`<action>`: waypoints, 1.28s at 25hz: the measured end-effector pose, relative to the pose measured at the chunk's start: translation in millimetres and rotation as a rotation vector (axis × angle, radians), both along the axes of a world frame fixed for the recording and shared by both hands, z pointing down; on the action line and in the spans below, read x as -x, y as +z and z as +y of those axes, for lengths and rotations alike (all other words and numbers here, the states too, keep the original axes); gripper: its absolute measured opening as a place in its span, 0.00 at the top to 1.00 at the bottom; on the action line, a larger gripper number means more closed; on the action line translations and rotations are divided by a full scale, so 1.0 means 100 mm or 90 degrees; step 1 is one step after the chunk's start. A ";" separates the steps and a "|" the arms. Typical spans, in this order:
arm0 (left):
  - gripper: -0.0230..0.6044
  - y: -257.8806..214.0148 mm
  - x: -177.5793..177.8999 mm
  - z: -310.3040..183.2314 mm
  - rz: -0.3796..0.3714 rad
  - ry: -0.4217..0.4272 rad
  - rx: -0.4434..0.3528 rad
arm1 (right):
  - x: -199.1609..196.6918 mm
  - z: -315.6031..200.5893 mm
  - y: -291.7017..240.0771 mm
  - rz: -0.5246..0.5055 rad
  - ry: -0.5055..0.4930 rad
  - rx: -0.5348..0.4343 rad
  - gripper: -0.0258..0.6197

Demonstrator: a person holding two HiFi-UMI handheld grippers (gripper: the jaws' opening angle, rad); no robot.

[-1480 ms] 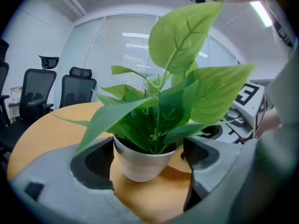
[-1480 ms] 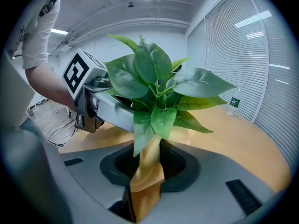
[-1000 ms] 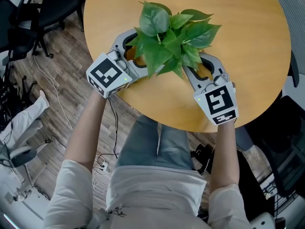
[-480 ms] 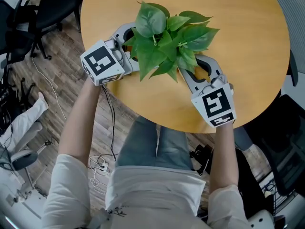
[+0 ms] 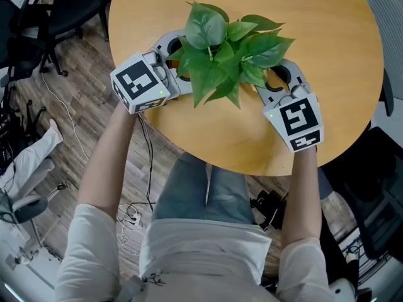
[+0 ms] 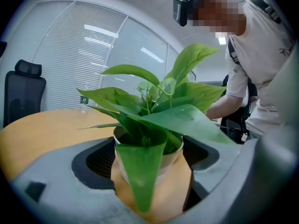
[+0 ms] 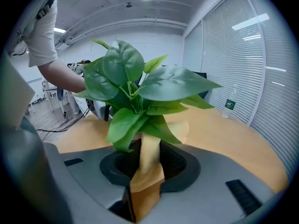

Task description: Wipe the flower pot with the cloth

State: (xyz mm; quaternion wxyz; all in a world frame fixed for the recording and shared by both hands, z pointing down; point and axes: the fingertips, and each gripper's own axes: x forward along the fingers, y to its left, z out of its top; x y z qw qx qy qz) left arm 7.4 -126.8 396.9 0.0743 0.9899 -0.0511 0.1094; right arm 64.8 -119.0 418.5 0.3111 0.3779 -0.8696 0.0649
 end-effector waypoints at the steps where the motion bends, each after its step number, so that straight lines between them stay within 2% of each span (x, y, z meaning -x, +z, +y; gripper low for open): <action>1: 0.22 0.00 0.00 0.00 -0.002 -0.002 0.000 | 0.04 0.00 -0.01 0.004 -0.007 -0.003 0.81; 14: 0.22 0.03 -0.01 0.00 -0.007 -0.052 0.009 | 0.14 0.16 0.02 0.020 -0.017 0.005 0.81; 32: 0.22 0.06 -0.13 0.06 -0.022 -0.216 0.021 | 0.11 0.36 0.07 0.015 -0.008 0.014 0.81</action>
